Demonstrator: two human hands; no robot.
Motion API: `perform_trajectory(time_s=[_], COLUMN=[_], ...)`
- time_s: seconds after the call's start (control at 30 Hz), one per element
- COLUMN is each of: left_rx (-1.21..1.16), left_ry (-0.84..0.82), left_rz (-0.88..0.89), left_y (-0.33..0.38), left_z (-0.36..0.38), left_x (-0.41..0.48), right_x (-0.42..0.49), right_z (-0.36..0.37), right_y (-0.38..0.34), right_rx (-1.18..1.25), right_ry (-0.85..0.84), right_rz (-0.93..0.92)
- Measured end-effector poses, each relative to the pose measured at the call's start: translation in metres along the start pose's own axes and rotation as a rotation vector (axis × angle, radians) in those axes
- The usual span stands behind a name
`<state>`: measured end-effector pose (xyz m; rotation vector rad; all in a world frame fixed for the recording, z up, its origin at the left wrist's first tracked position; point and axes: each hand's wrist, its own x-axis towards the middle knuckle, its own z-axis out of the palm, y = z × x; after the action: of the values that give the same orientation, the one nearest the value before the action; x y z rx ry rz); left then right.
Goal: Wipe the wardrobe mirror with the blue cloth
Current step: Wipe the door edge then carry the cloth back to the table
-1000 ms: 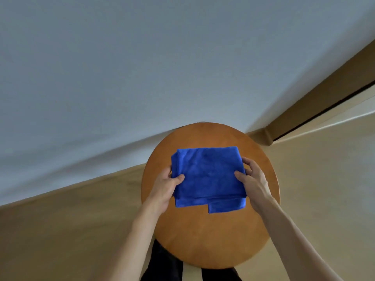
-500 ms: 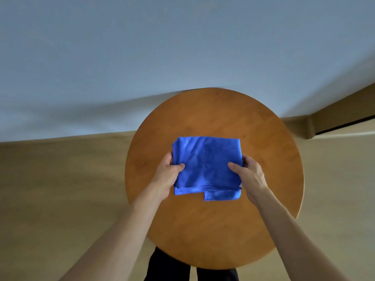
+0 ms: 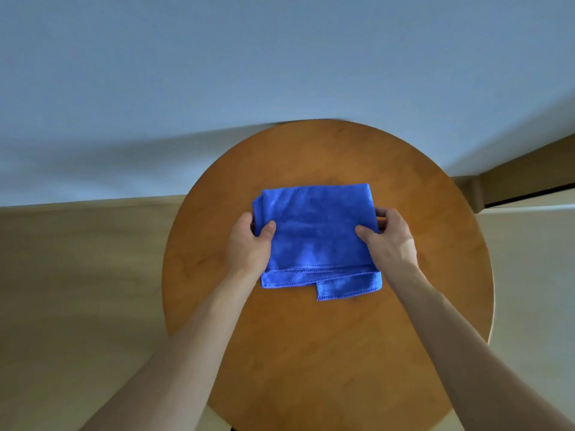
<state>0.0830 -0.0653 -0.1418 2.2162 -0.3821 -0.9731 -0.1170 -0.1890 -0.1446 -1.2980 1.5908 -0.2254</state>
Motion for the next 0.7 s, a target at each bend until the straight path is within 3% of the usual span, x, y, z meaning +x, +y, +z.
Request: perform_trajectory(time_s=[0.07, 0.17, 0.27, 0.4, 0.5, 0.7], left_rx=[0.17, 0.215, 0.463, 0.681, 0.756, 0.922], left_ry=[0.078, 0.138, 0.177, 0.055, -0.053, -0.067], left_rz=[0.09, 0.203, 0.415, 0.636, 0.695, 0.706], left_y=[0.0, 0.001, -0.002, -0.004, -0.005, -0.021], left_z=[0.003, 0.003, 0.006, 0.022, 0.044, 0.048], left_x=[0.0, -0.011, -0.027, -0.037, -0.026, 0.001], right_x=[-0.003, -0.012, -0.026, -0.043, -0.048, -0.042], right_z=[0.002, 0.004, 0.004, 0.01, 0.021, 0.023], right_y=[0.001, 0.003, 0.004, 0.005, 0.014, 0.028], right_rx=[-0.054, -0.198, -0.251, -0.433, -0.558, -0.78], right_ry=[0.053, 0.143, 0.163, 0.146, 0.145, 0.146], right_rz=[-0.008, -0.052, -0.112, -0.347, -0.367, -0.426])
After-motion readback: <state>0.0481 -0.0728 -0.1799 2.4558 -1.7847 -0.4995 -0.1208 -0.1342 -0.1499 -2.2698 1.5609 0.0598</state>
